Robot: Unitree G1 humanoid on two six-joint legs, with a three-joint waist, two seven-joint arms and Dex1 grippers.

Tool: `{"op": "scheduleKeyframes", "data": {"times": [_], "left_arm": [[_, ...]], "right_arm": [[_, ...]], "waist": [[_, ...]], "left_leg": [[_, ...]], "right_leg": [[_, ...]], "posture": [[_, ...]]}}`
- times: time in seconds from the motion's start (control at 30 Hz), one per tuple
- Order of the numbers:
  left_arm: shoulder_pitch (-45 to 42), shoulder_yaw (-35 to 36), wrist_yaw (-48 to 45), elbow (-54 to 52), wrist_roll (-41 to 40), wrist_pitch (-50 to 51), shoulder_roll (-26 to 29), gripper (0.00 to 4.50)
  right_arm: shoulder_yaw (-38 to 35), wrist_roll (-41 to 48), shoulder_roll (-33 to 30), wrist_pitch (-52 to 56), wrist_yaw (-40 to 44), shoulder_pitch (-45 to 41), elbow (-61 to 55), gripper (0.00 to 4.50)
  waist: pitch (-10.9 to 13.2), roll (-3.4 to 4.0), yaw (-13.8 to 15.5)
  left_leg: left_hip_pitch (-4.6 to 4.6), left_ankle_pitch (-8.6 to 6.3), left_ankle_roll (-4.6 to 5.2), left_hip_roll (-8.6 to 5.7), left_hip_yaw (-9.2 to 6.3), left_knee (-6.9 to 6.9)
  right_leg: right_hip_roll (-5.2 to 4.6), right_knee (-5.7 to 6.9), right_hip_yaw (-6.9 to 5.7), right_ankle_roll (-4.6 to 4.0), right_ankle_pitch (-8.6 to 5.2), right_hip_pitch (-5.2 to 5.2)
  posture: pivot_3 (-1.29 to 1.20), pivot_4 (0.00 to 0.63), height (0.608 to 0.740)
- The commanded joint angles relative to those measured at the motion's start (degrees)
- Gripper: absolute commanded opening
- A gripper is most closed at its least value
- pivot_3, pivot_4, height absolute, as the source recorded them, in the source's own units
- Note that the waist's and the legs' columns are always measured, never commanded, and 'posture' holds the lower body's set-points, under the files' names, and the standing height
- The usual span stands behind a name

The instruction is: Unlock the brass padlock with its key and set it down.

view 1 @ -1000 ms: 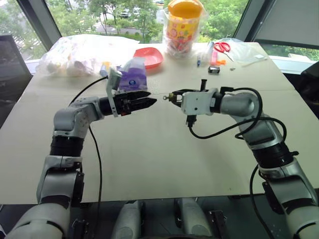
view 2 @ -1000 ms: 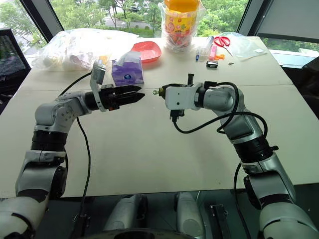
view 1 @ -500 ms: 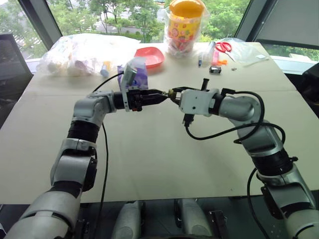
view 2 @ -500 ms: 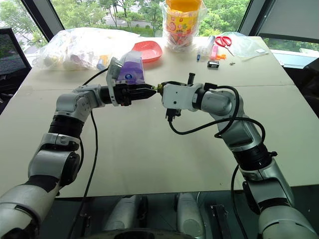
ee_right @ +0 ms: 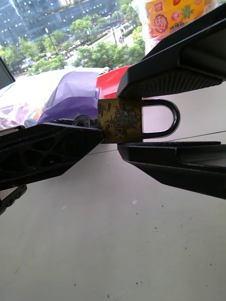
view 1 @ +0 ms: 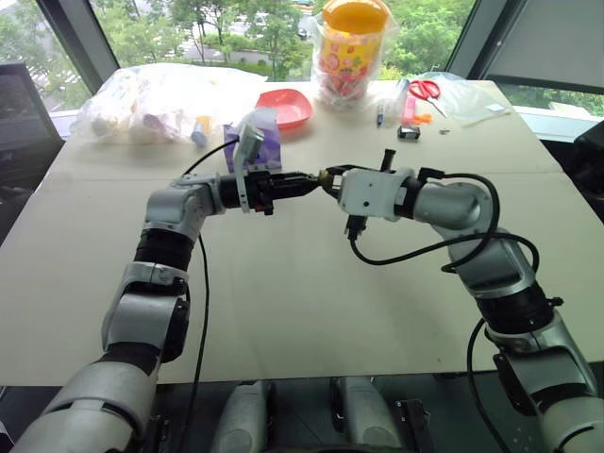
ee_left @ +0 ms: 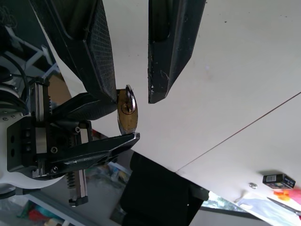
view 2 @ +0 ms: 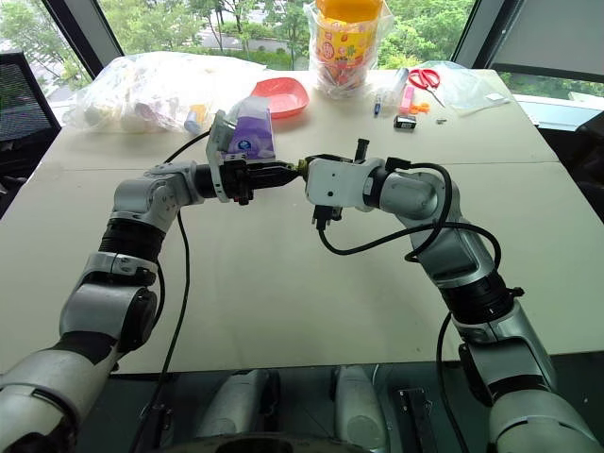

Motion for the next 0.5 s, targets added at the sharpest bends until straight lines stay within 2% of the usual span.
{"op": "scheduleKeyframes", "data": {"times": [0.03,0.2,0.23,0.3,0.5], "left_arm": [[-2.2,1.6,-0.5,-0.4,-0.7,-0.4,0.2,1.05],[-2.4,2.0,-0.5,-0.1,-0.8,-0.2,0.0,1.05],[-2.3,1.9,-0.6,-0.1,-0.8,-0.2,0.0,0.47],[-1.9,1.4,-1.1,-0.3,-0.3,-0.4,0.2,0.01],[-0.6,-0.3,-1.9,-0.9,1.8,-1.6,0.8,0.01]], "right_arm": [[-0.6,0.2,0.0,-0.1,-0.4,-0.1,-3.2,0.69],[-0.5,0.2,0.0,0.1,-0.5,0.1,-3.4,0.69],[-0.5,0.2,0.0,0.2,-0.5,0.1,-3.5,0.69],[-0.5,0.2,-0.1,0.2,-0.5,0.1,-3.6,0.69],[-0.5,0.2,0.0,0.5,-0.7,0.1,-3.7,0.69]], "waist": [[0.0,0.0,0.0],[0.0,0.0,0.0],[0.0,0.0,0.0],[0.0,0.0,0.0],[0.0,0.0,0.0]], "left_leg": [[0.0,0.0,0.0,0.0,0.0,0.0],[0.0,0.0,0.0,0.0,0.0,0.0],[0.0,0.0,0.0,0.0,0.0,0.0],[0.0,0.0,0.0,0.0,0.0,0.0],[0.0,0.0,0.0,0.0,0.0,0.0]], "right_leg": [[0.0,0.0,0.0,0.0,0.0,0.0],[0.0,0.0,0.0,0.0,0.0,0.0],[0.0,0.0,0.0,0.0,0.0,0.0],[0.0,0.0,0.0,0.0,0.0,0.0],[0.0,0.0,0.0,0.0,0.0,0.0]], "posture": [[0.0,0.15,0.74],[0.0,0.15,0.74],[0.0,0.15,0.74],[0.0,0.15,0.74],[0.0,0.15,0.74]]}}
